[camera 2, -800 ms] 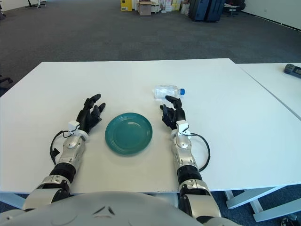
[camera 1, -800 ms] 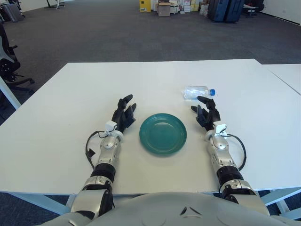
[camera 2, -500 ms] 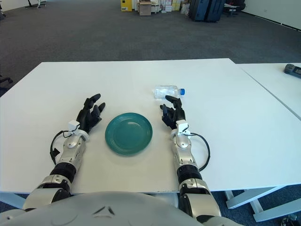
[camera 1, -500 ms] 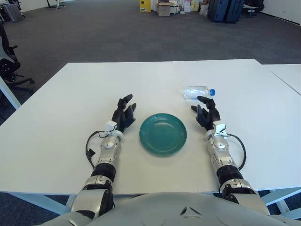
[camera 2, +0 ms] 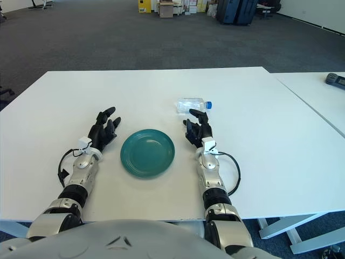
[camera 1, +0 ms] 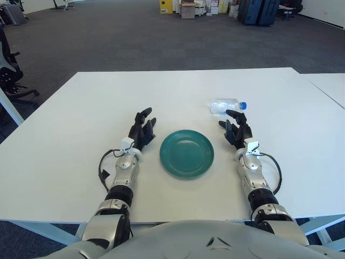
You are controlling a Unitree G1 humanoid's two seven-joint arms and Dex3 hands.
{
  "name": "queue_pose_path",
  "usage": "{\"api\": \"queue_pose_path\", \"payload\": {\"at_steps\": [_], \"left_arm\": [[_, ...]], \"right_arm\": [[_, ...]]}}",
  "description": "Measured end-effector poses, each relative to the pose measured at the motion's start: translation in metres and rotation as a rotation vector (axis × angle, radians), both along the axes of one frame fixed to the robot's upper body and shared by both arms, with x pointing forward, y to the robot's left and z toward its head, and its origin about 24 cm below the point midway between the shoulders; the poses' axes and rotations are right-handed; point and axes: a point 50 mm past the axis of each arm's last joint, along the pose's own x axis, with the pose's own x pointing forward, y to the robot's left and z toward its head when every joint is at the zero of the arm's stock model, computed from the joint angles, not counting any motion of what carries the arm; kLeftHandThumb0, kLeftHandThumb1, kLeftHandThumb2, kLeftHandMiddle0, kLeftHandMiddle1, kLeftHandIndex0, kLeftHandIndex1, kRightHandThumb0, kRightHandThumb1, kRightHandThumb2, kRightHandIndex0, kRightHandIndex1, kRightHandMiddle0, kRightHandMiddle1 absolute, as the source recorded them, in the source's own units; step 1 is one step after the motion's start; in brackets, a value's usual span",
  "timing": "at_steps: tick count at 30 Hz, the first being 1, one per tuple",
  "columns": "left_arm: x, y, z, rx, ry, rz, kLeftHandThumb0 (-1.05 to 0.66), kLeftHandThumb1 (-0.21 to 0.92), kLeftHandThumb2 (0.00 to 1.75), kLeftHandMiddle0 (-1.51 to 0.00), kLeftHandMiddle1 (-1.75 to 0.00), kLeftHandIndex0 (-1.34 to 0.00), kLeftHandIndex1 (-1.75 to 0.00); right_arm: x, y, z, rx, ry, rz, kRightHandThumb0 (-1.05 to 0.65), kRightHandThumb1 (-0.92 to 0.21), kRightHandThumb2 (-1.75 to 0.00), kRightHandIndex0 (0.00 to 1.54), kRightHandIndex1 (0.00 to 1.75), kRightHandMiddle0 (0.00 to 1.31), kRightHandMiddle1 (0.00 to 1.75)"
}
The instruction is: Put the bottle into the plate.
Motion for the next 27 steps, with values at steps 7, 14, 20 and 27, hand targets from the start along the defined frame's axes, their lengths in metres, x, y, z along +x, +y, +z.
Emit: {"api": "queue_pose_path", "payload": {"at_steps": [7, 14, 20, 27], "left_arm": [[0.0, 0.0, 0.0, 0.0, 0.0, 0.0, -0.77, 0.92, 0.89, -0.51, -0.01, 0.0, -0.82], [0.0, 0.0, 0.0, 0.0, 0.0, 0.0, -0.77, 0.92, 0.89, -0.51, -0.01, 0.0, -0.81], [0.001, -0.001, 0.0, -0.001, -0.001, -0.002, -0.78, 0.92, 0.89, -0.51, -0.01, 0.0, -0.81], [0.001, -0.001, 0.0, -0.002, 0.0, -0.003, -0.78, 0.92, 0.88, -0.51, -0.01, 0.0, -0.82]], "right_arm": [[0.0, 0.0, 0.0, 0.0, -0.004, 0.0, -0.57, -0.92, -0.62, 0.54, 0.5, 0.02, 0.99], [0.0, 0.0, 0.001, -0.004, -0.017, -0.007, -0.52, -0.92, -0.56, 0.54, 0.52, 0.04, 1.0], [-0.002, 0.001, 0.006, -0.073, -0.049, -0.018, -0.53, -0.92, -0.48, 0.49, 0.49, 0.03, 0.99], [0.006, -0.002, 0.033, -0.174, -0.163, -0.002, -0.55, -0.92, -0.44, 0.47, 0.45, 0.0, 0.95]]}}
